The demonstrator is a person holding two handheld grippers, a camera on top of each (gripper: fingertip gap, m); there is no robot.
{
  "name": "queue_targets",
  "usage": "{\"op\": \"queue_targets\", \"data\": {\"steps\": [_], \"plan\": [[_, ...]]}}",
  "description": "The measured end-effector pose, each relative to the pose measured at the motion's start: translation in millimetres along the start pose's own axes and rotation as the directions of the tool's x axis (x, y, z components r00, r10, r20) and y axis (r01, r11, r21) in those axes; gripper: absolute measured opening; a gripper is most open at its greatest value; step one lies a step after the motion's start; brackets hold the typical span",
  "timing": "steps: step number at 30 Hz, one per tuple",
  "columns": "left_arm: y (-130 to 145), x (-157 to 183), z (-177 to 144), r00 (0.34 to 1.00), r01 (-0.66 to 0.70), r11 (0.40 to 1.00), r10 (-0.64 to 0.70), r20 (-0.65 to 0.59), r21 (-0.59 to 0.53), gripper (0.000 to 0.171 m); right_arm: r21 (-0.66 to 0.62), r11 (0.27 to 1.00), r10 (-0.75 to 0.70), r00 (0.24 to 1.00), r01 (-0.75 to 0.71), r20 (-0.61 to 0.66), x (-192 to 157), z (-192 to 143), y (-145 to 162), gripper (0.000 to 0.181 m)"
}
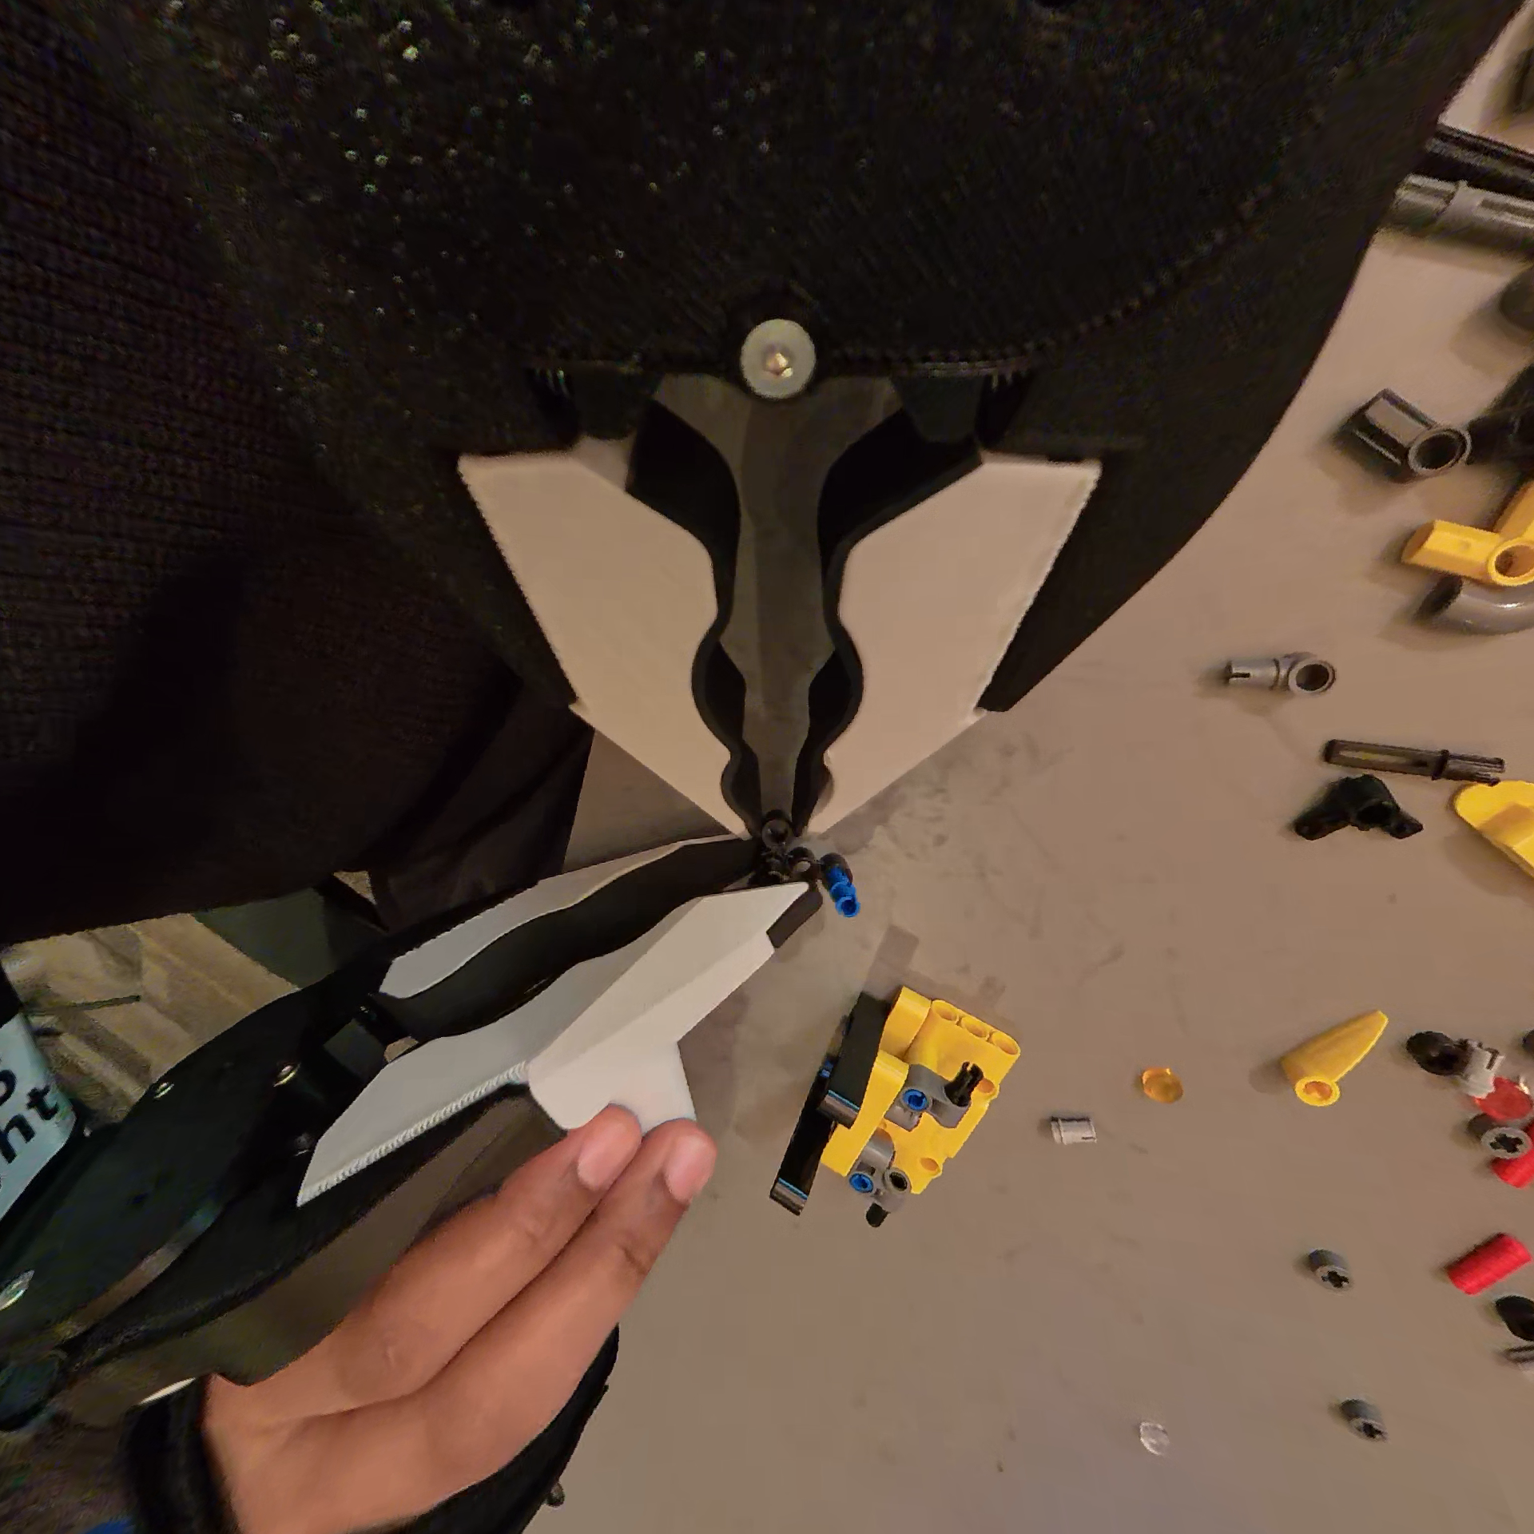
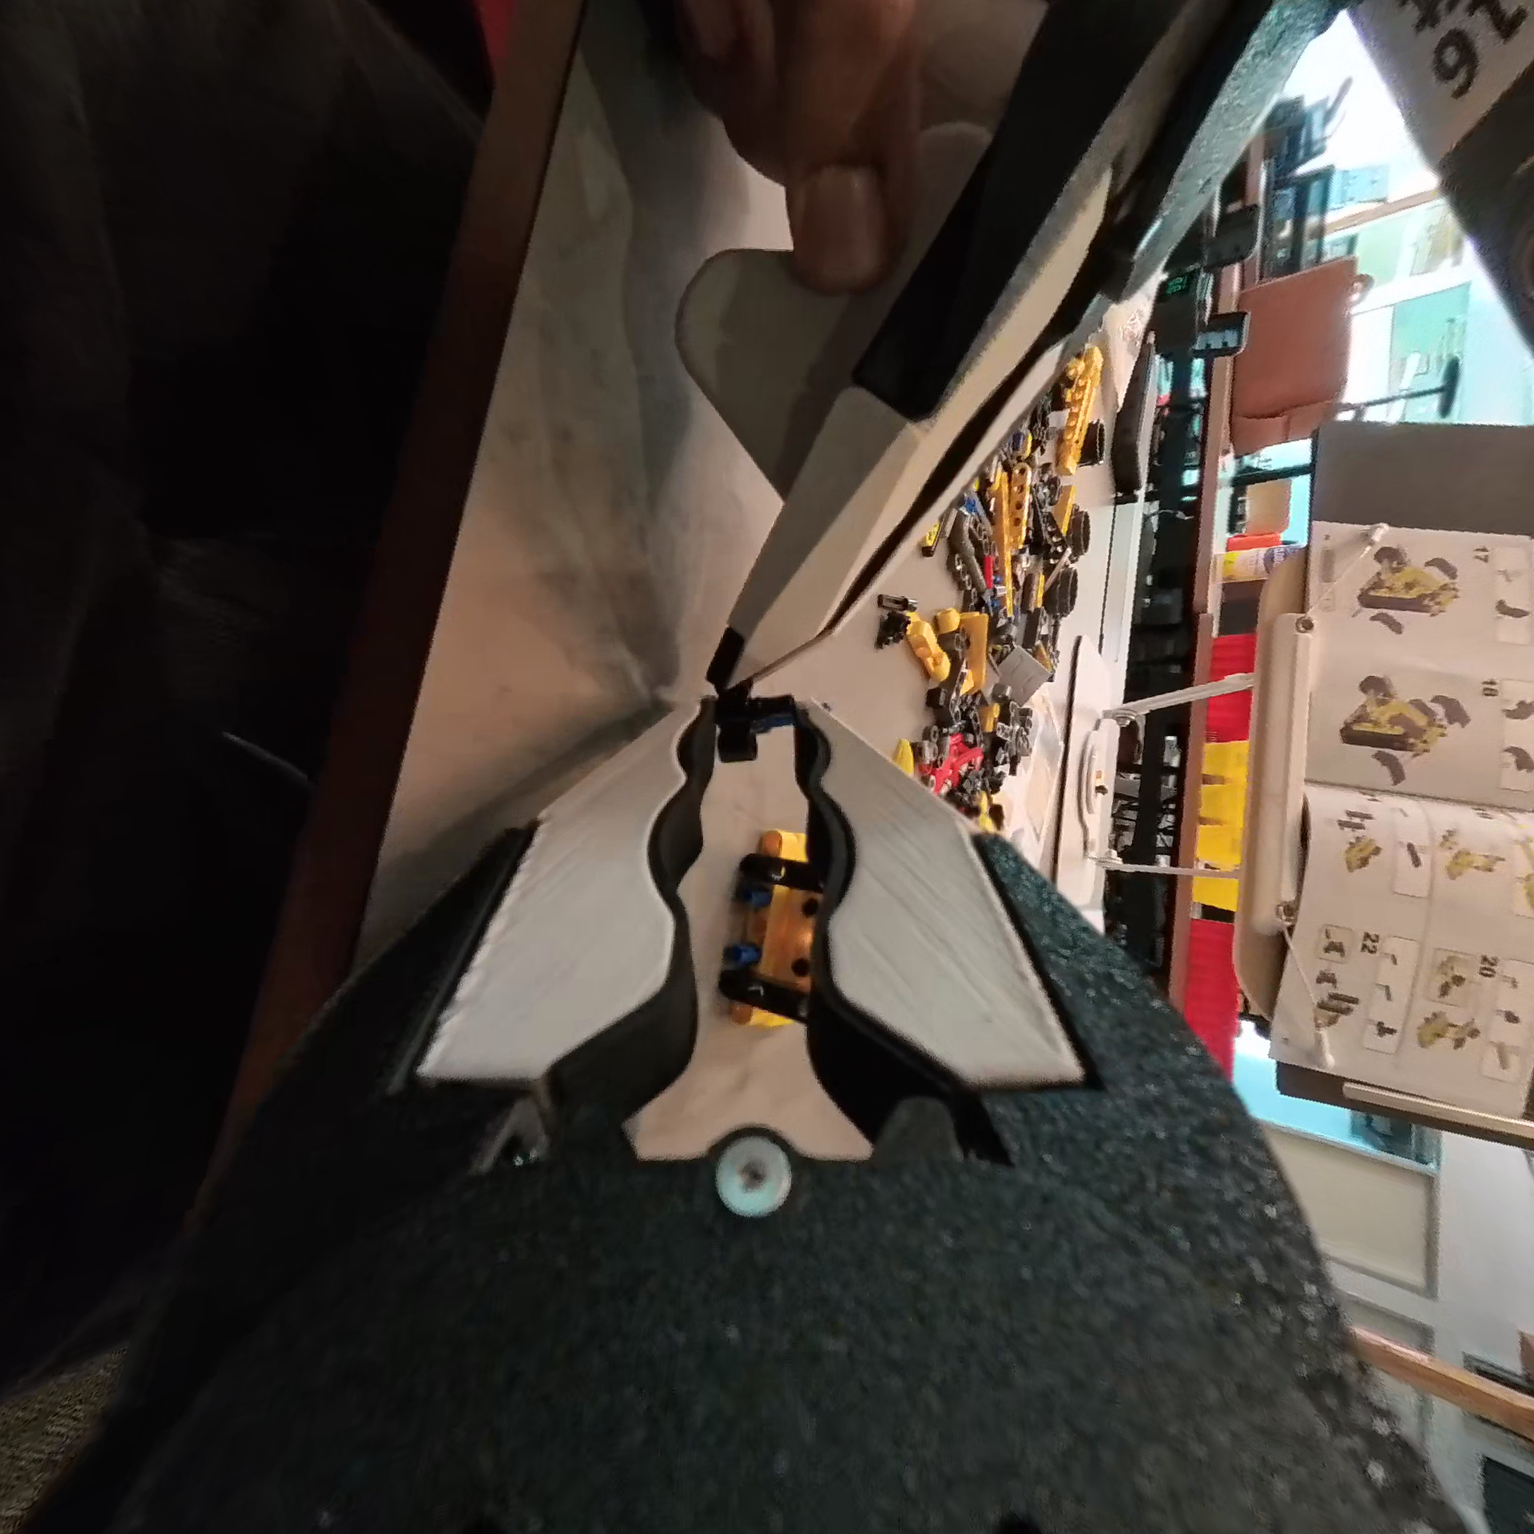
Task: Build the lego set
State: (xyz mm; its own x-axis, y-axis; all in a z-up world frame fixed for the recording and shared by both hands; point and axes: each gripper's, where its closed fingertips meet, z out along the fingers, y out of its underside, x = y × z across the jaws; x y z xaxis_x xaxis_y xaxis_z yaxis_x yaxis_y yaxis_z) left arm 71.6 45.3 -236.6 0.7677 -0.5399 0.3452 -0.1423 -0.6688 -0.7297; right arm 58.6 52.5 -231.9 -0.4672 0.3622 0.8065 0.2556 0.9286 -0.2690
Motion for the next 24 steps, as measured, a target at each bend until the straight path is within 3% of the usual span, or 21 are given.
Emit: {"op": "queue_targets", "data": {"steps": [13, 18, 21, 23, 24], "plan": [[3.5, -0.3, 3.0, 1.000, -0.007, 1.000, 0.007, 0.013, -0.028, 0.004, -0.056, 0.998, 0.036, 0.999, -0.034, 0.039, -5.3, 2.4, 2.1, 0.014], [-1.4, -0.6, -1.3, 1.000, -0.004, 1.000, 0.004, 0.014, 0.014, 0.005, -0.037, 0.997, 0.063, 0.996, -0.066, -0.061, 3.3, -0.8, 1.0, 0.023], [-6.3, -3.1, -6.1, 1.000, 0.019, 0.998, -0.020, 0.013, 0.056, 0.004, -0.037, 0.958, 0.282, 0.958, -0.283, -0.048, 5.9, -6.6, 8.5, 0.037], [-9.0, -4.1, -9.0, 1.000, 0.027, 0.996, -0.028, 0.014, 0.080, 0.004, -0.024, 0.838, 0.544, 0.838, -0.545, -0.052, 13.3, -10.7, 15.8, 0.042], [-10.4, -4.0, -10.5, 1.000, 0.020, 0.996, -0.022, 0.019, 0.092, 0.004, -0.003, 0.735, 0.676, 0.734, -0.678, -0.061, 18.8, -13.5, 19.3, 0.042]]}}
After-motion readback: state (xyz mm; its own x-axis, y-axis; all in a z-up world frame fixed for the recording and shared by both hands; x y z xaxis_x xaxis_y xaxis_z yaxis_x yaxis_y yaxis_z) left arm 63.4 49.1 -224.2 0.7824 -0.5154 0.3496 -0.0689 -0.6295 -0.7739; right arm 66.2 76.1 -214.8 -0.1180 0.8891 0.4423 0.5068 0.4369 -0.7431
